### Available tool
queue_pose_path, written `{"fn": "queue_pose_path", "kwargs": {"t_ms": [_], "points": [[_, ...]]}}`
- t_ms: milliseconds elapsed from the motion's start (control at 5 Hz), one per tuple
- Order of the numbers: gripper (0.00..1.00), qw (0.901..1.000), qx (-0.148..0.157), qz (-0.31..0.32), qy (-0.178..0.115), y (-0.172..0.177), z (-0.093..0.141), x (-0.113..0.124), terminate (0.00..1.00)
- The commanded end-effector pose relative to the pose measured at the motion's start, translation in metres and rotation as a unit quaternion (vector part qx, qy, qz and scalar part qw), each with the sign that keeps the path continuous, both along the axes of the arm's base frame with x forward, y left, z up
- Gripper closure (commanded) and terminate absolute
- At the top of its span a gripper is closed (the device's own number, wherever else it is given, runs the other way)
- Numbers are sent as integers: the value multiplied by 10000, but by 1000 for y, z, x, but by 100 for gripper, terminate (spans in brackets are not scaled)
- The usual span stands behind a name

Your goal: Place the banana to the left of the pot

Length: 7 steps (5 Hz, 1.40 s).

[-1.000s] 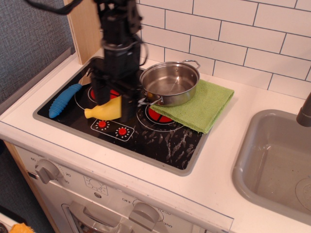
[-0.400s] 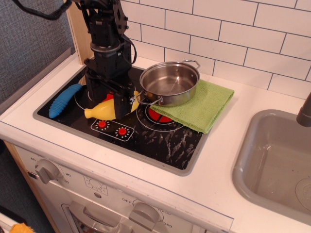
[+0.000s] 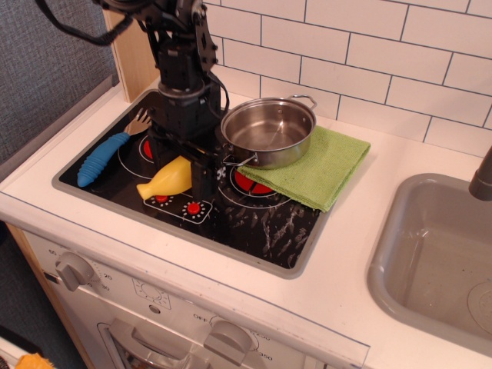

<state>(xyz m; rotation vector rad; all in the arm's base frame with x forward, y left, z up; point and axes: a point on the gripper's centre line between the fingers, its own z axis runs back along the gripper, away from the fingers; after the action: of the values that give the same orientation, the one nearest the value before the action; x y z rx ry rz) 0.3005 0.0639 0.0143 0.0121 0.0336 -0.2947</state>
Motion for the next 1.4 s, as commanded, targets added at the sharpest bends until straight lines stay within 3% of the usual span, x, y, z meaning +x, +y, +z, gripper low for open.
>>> {"fn": "queue_pose_path", "kwargs": {"t_ms": [0, 200, 400, 600, 800, 1200], "points": [[100, 9999, 66, -62, -82, -1, 7, 4, 0], [100, 9999, 110, 10, -95, 2, 13, 1, 0], [100, 9983, 401, 398, -121, 12, 40, -9, 0], [100, 9955, 459, 810, -174, 30, 51, -5, 0], [100, 9931, 318, 1098, -242, 49, 50, 11, 0], [100, 9913, 239, 1288, -108, 64, 27, 49, 0]]}}
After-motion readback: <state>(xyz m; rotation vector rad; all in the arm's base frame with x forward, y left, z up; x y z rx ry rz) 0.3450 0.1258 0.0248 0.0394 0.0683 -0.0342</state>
